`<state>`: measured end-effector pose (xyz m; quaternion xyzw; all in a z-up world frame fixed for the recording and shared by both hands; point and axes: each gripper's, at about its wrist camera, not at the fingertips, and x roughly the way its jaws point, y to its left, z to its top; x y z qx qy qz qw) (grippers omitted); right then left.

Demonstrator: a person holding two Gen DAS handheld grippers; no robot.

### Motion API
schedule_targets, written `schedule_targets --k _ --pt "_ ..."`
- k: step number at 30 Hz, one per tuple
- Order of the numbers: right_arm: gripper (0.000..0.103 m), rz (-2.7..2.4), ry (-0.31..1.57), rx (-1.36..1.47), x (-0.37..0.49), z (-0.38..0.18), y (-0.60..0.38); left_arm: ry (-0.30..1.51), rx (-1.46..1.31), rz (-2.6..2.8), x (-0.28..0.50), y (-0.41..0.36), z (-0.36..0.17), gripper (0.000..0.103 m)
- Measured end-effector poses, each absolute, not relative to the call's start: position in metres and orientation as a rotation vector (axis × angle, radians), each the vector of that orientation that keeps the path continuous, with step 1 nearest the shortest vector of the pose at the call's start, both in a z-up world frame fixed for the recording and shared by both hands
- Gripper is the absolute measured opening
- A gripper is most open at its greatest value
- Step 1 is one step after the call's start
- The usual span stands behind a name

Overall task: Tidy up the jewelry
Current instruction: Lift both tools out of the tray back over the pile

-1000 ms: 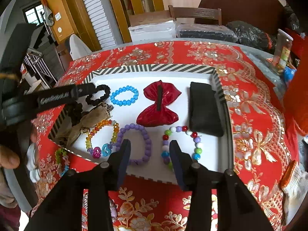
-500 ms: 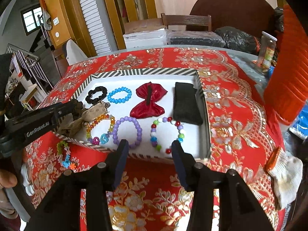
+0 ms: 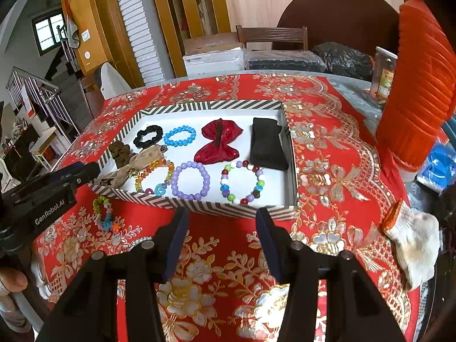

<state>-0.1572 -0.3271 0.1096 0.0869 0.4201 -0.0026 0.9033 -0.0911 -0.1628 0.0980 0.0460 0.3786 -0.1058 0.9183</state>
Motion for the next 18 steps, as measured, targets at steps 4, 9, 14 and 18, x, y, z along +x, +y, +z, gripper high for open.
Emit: schedule_targets --k 4,9,14,18 --pt "0.052 -0.002 0.864 0.177 -0.165 0.111 -0.326 0.776 0.098 -0.217 -0.099 -0.162 0.098 0.036" --pt "0.052 0.002 0.865 0.178 -0.171 0.112 -0.326 0.783 0.081 -0.226 -0.104 -0.155 0.100 0.036" --pt "0.052 0.018 0.873 0.179 -0.176 0.108 -0.325 0.821 -0.008 -0.251 -0.102 -0.129 0.103 0.036" --pt "0.052 0.055 0.895 0.184 -0.175 0.099 -0.323 0.876 -0.094 -0.258 -0.093 -0.098 0.101 0.036"
